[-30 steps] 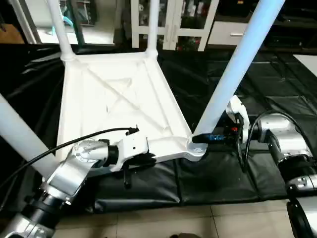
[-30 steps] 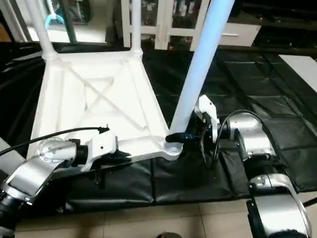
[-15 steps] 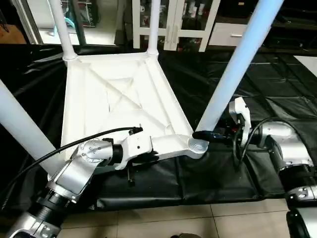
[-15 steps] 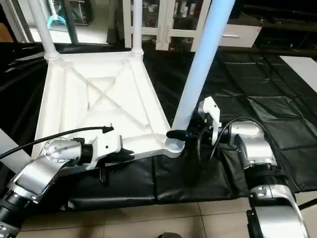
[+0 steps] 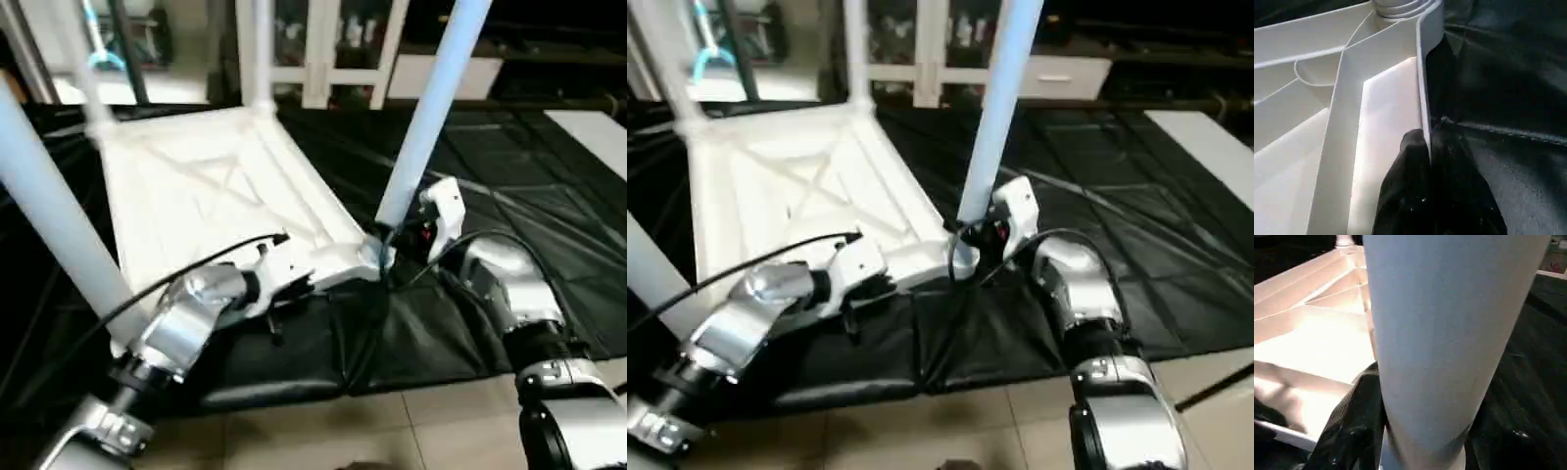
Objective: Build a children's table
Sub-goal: Rotate leg to tighten
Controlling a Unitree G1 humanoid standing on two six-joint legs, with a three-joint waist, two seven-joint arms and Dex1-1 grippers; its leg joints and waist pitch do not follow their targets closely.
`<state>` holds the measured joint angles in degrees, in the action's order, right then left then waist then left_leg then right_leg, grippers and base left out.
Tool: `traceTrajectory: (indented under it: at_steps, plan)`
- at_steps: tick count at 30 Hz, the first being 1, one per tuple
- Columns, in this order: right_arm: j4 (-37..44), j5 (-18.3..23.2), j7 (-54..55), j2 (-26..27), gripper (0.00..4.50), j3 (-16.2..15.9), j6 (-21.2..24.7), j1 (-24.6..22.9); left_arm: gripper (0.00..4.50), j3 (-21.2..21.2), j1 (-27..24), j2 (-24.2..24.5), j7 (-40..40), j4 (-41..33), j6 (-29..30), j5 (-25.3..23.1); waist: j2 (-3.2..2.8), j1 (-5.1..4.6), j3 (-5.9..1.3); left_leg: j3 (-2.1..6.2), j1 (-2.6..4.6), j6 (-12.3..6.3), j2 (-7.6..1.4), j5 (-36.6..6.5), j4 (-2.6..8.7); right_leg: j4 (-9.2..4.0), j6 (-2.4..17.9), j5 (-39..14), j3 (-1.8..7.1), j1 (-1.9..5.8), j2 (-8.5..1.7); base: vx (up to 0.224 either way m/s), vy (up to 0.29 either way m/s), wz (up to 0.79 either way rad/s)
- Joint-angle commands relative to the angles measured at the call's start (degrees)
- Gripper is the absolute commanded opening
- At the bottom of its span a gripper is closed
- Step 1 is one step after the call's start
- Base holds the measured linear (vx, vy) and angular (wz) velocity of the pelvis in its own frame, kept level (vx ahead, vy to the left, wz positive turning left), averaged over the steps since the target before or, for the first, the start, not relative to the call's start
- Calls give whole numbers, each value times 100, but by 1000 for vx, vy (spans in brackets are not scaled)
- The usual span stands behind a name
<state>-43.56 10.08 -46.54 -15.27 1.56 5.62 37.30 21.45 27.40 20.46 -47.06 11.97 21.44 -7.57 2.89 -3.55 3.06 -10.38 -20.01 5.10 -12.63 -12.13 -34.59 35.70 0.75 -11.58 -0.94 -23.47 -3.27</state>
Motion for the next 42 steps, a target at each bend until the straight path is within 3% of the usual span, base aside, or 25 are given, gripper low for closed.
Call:
traceTrajectory:
  at_steps: [1, 5, 14, 24, 25, 26, 27, 28, 29, 30, 31, 32, 37, 42]
  plan:
    - [-744, -393, 212, 38, 185, -237, 387, -393, 0, 125, 95, -52, -33, -197, -88, 34, -128, -1, -228, 34, 1, 52, -37, -2048, 472, -607, 1038, -2027, 145, 110, -257, 0, 0, 0]
    - [-744, -393, 212, 38, 185, -237, 387, -393, 0, 125, 95, -52, -33, -197, -88, 34, -134, -17, -222, 31, -4, 17, -44, -2067, 486, -592, 1157, -1841, 136, 120, -254, 0, 0, 0]
    - [-744, -393, 212, 38, 185, -237, 387, -393, 0, 125, 95, -52, -33, -197, -88, 34, -132, -53, -201, 57, 0, 43, -43, -2299, 503, -631, 1057, -2199, 132, 87, -265, 0, 0, 0]
    - [-744, -393, 212, 38, 185, -237, 387, -393, 0, 125, 95, -52, -33, -197, -88, 34, -142, -72, -194, 61, 5, 57, -52, -2370, 526, -648, 1061, -2163, 127, 75, -269, 0, 0, 0]
    - [-899, -444, 544, 143, 185, -231, 336, -320, 0, 129, 183, -179, 102, -112, 47, -21, -141, -74, -192, 63, 3, 61, -51, -2391, 527, -650, 1050, -2195, 127, 74, -269, 0, 0, 0]
    - [-1223, -212, 1079, 629, 185, 54, -91, 105, 0, -54, 403, -474, 637, 169, 228, -101, -269, -65, -216, 84, 25, 131, -54, -2392, 528, -621, 1083, -2166, 125, 74, -289, 0, 0, 0]
    - [-1322, -135, 1247, 796, 185, 148, -263, 257, 0, -124, 474, -565, 817, 261, 272, -122, -234, -118, -198, 52, 32, 167, -53, -2458, 517, -646, 1127, -2215, 122, 20, -287, 0, 0, 0]
    - [-1520, 40, 1586, 1157, 185, 356, -637, 587, 0, -277, 618, -746, 1194, 448, 344, -164, -187, -139, -231, 82, 17, 206, -19, -2510, 497, -641, 1089, -2394, 98, 57, -297, 0, 0, 0]
    - [-1574, 92, 1669, 1261, 185, 414, -740, 684, 0, -322, 657, -793, 1296, 497, 352, -171, -216, -151, -265, 126, -42, 220, -20, -2315, 521, -621, 1062, -2264, 94, 129, -316, 0, 0, 0]
    - [-1583, 77, 1690, 1272, 185, 402, -744, 695, 0, -324, 664, -800, 1297, 497, 355, -167, -202, -149, -296, 123, -78, 195, -20, -2124, 520, -607, 1074, -2021, 98, 168, -317, 0, 0, 0]
    - [-1586, 72, 1697, 1282, 185, 397, -739, 702, 0, -326, 667, -804, 1297, 495, 359, -164, -190, -109, -326, 90, -94, 81, -18, -1709, 495, -568, 1175, -1375, 120, 187, -291, 0, 0, 0]
    - [-1590, 67, 1705, 1293, 185, 390, -733, 713, 0, -329, 673, -804, 1296, 503, 355, -161, -200, -94, -300, 50, -89, -80, -19, -1532, 484, -561, 1312, -1053, 124, 165, -276, 0, 0, 0]
    - [-1751, -16, 1776, 1361, 185, 419, -820, 823, 0, -369, 695, -786, 1299, 545, 369, -165, -237, -82, -302, 33, -117, -194, -28, -1288, 467, -515, 1510, -742, 126, 199, -287, 0, 0, 0]
    - [-1944, -45, 1723, 1383, 185, 504, -1081, 953, 0, -395, 738, -761, 1297, 616, 361, -173, -255, -69, -310, 1, -98, -302, -26, -1042, 436, -472, 1696, -246, 131, 222, -277, 0, 0, 0]
